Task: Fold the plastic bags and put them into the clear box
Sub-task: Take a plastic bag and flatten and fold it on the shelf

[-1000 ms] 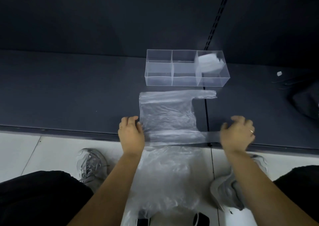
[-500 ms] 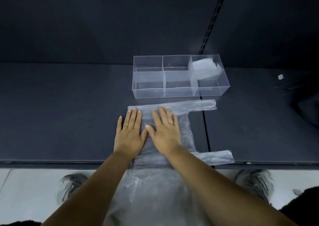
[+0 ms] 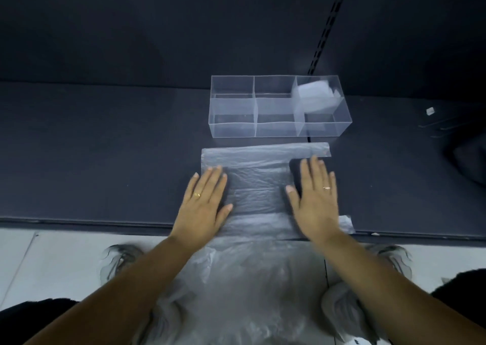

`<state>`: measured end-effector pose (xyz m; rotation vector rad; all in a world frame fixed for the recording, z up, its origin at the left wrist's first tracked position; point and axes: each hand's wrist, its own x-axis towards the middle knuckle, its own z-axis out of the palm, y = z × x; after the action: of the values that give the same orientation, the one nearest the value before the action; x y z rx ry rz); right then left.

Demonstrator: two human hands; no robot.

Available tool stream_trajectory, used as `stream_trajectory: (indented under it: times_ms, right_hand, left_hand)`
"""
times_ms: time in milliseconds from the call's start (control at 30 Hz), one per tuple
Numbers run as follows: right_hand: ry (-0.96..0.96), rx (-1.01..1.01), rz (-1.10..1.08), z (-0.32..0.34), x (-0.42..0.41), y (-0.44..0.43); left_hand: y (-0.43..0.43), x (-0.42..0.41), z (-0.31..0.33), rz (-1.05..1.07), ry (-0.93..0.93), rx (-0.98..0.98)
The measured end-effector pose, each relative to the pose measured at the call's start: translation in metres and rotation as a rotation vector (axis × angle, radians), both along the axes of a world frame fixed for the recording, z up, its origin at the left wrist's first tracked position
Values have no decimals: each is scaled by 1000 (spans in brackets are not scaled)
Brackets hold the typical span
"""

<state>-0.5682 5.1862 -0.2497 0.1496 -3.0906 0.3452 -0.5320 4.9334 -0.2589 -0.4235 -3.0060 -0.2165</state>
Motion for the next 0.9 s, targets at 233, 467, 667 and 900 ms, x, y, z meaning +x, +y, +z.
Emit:
stream_trajectory:
  times_ms: [233,467,667,900]
  right_hand:
    - [-124,42,368,-18,80,-67]
    - [-115,173,277,-10,69,24]
    - [0,15,248,-9,78,49]
    - [39,-271,89,7,68,46]
  left_hand:
    - [-7,74,-18,-210,-114,-124]
    - [-20,74,-9,-164,-14,-102]
    - [-21,66,14,-152,91,57]
    - [-36,36,49,191,-316,517]
